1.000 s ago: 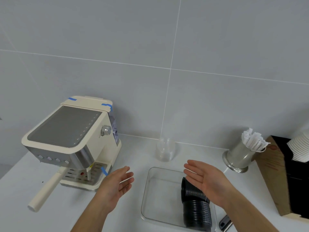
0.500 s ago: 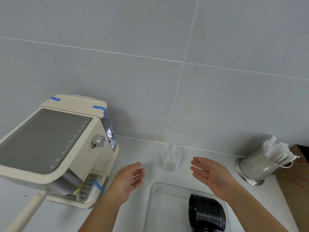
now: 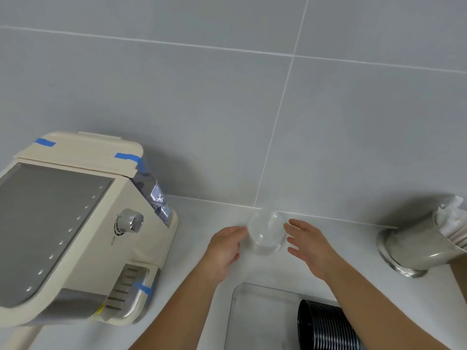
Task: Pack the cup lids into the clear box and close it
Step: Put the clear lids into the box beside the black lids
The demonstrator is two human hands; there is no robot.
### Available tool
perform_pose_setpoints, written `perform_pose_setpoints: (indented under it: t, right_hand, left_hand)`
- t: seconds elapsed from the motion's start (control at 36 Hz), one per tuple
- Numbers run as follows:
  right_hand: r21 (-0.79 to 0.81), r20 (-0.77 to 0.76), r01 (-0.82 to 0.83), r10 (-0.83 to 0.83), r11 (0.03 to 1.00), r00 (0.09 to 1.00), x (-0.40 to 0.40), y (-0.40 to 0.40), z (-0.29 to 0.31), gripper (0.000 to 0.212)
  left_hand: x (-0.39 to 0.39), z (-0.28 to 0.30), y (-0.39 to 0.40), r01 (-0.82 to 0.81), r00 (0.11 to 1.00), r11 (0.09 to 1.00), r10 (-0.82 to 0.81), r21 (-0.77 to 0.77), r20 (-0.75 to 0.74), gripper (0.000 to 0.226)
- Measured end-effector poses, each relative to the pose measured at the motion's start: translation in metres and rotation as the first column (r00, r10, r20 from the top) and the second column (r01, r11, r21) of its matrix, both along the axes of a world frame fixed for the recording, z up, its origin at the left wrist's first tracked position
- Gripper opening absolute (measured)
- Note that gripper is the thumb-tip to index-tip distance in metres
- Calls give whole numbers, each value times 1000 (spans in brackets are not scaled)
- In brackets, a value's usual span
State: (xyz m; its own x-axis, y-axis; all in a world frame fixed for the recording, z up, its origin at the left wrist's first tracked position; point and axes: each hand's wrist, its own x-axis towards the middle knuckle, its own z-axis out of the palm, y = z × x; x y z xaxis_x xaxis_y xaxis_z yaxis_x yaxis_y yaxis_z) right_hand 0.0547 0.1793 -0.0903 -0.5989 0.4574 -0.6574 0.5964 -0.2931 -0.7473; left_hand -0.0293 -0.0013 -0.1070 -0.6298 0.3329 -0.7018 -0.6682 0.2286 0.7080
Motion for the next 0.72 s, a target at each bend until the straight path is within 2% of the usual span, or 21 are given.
perform_pose_setpoints:
  t: [0.08, 0.17, 0.28, 0.58, 0.72]
  right_hand:
    - [18, 20, -32, 32, 999, 999, -8, -1, -10, 52]
    - [31, 30, -69, 68, 997, 997, -13, -3, -15, 42]
    - [27, 23, -87, 86, 996, 996, -15, -6, -15, 14]
    - [-65, 18, -63, 64, 996, 998, -13, -3, -12, 15]
    - [-118, -26, -57, 54, 991, 998, -9, -4, -7, 20]
  left_hand:
    - [-1, -6, 11, 28, 1000, 999, -28, -28, 10, 50]
    - [0, -9, 18, 43, 999, 998, -43, -43, 13, 56]
    - [-1, -8, 23, 45, 999, 998, -45, -50, 2, 46]
    - [1, -6, 30, 13, 1000, 999, -13, -44, 3, 13]
    - [3, -2, 32, 5, 1000, 998, -7, -65, -29, 28]
